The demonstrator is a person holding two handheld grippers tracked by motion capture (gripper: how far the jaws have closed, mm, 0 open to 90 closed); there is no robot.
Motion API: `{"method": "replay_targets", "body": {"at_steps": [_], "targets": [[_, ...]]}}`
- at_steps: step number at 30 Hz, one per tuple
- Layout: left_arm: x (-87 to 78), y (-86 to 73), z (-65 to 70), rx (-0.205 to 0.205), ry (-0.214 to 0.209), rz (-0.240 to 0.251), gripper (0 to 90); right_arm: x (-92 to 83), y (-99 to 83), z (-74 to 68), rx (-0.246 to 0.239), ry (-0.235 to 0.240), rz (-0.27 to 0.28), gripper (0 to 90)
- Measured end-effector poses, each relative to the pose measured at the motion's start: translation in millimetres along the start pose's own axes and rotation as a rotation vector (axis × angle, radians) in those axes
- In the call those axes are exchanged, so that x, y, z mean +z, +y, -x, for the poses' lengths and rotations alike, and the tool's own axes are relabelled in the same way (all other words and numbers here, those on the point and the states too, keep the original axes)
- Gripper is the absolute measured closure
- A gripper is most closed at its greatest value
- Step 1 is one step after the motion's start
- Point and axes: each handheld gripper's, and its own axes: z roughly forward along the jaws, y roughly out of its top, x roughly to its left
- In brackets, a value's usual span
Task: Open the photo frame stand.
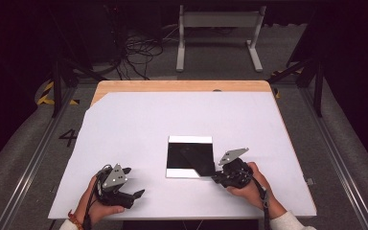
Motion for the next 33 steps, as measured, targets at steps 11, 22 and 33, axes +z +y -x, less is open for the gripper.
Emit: {"method": "replay_targets", "body": {"at_steps": [11,22,33], "targets": [[2.6,0.7,1.2,-0.004,0.004,-0.010,14.7,1.2,-3.7,16.2,0.171,0.138,0.109,58.3],[8.8,4.0,5.1,0.013,-0.010,-0.028,14.6,8.0,-1.2,35.7,0.364,0.247,0.173,52.9],[13.6,7.5,6.8,0.027,-0.020,-0.032,14.9,17.4,2.8,45.5,0.457,0.317,0.218,51.2]]}}
